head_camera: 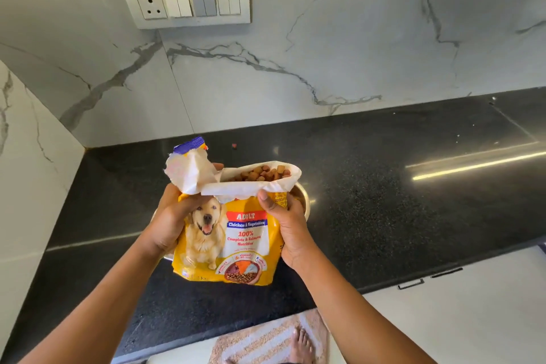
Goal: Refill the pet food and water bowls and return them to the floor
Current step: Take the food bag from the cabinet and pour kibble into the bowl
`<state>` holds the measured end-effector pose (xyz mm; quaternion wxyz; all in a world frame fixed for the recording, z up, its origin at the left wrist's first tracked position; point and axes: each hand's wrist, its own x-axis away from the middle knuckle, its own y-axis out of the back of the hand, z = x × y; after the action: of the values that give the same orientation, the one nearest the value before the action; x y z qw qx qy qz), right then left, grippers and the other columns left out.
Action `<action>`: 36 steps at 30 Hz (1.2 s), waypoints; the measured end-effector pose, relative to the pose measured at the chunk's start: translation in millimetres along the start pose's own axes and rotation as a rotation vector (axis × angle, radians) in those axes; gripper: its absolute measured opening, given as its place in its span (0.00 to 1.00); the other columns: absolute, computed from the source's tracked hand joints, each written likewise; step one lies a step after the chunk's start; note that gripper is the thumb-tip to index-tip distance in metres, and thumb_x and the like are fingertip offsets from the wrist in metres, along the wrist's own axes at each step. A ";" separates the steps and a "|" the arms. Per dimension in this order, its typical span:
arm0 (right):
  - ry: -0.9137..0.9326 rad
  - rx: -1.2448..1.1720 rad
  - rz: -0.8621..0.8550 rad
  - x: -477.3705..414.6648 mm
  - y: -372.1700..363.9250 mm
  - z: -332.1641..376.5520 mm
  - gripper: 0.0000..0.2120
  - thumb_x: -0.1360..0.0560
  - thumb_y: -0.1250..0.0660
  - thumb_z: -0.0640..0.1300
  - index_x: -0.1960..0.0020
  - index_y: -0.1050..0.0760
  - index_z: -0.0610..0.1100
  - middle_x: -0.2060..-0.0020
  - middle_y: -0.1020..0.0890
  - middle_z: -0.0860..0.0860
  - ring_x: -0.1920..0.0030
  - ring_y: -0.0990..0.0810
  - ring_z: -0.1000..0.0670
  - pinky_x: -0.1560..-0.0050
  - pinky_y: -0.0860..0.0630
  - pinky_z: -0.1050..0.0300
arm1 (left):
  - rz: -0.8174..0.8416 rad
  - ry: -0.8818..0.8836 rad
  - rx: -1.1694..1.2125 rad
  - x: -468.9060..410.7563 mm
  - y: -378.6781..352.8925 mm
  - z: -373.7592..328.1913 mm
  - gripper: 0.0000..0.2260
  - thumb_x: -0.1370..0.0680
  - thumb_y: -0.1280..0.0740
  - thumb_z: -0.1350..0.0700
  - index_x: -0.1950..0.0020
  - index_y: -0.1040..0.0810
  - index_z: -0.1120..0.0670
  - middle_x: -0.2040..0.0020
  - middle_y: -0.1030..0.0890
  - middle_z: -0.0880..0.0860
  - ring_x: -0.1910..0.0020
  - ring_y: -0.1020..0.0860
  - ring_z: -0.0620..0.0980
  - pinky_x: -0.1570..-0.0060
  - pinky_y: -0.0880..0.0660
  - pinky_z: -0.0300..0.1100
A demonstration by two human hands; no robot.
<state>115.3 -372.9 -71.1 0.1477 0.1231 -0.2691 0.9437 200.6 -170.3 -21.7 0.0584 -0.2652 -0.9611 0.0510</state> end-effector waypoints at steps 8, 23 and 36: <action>0.320 0.283 0.036 32.8 -32.6 77.0 0.44 0.42 0.14 0.65 0.36 0.19 0.40 0.44 0.11 0.40 0.42 0.12 0.39 0.42 0.14 0.43 | -0.047 -0.220 0.269 -1.4 -13.1 -25.9 0.27 0.32 0.33 0.63 0.32 0.26 0.61 0.47 0.13 0.62 0.50 0.13 0.60 0.53 0.15 0.51; 0.916 0.260 -0.157 81.6 -57.7 313.3 0.16 0.32 0.22 0.47 0.48 0.16 0.39 0.53 0.10 0.40 0.55 0.10 0.41 0.52 0.13 0.46 | 0.171 -0.627 0.232 -64.4 -140.2 -249.1 0.18 0.31 0.33 0.64 0.43 0.17 0.56 0.52 0.12 0.58 0.53 0.13 0.57 0.55 0.17 0.49; 1.121 0.293 -0.125 69.5 -95.4 559.9 0.16 0.27 0.18 0.50 0.48 0.14 0.38 0.53 0.10 0.39 0.52 0.10 0.35 0.46 0.15 0.29 | 0.043 -0.773 0.054 -128.8 -226.9 -463.3 0.21 0.26 0.26 0.54 0.36 0.19 0.61 0.47 0.12 0.60 0.49 0.13 0.60 0.47 0.16 0.55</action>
<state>169.5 -585.5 457.4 0.3045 -0.3606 -0.0085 0.8816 260.7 -399.5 454.3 -0.3024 -0.2449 -0.9046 0.1737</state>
